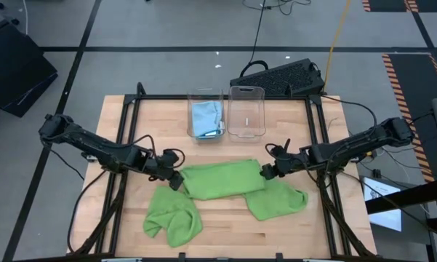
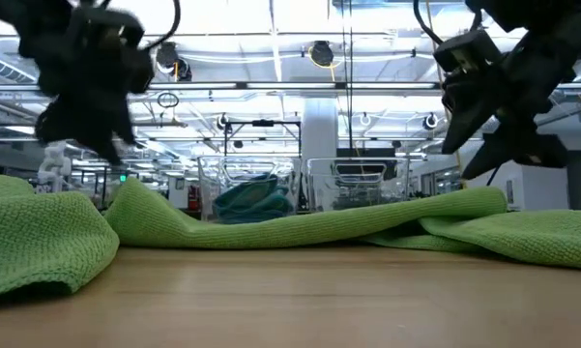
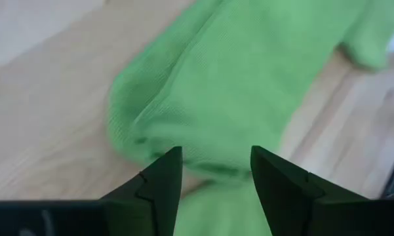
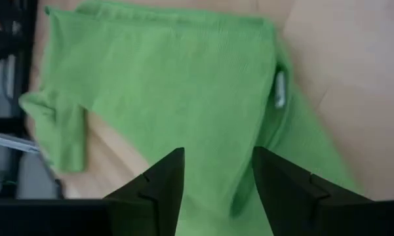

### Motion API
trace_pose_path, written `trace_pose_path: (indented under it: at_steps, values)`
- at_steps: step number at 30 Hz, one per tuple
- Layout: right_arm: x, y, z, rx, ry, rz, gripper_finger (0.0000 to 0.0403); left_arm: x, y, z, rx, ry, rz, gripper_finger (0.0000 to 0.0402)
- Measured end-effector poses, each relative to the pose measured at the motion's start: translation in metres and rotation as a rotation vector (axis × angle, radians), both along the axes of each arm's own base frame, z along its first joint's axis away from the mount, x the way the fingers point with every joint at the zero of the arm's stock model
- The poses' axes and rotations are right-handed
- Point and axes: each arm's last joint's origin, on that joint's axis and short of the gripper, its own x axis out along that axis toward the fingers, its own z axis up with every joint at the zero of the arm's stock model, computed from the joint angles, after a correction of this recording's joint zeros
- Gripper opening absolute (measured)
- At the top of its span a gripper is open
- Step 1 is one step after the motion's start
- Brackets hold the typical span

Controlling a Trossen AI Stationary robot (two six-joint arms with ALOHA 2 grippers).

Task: Fold microfiber towels
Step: Fold the top left green microfiber towel

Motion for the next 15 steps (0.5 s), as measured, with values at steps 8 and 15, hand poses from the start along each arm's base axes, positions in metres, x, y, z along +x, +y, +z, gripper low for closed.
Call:
trace_pose_path:
  at_steps: [8,15]
  values:
    - [-0.001,0.005,-0.001,0.114,0.032,-0.032,0.0174,0.018,-0.005,0.037,0.091,-0.143,0.014,0.0184]
    - [-0.006,0.007,-0.005,0.15,0.098,0.037,0.0174,0.054,-0.016,0.065,0.163,-0.202,-0.081,0.0184]
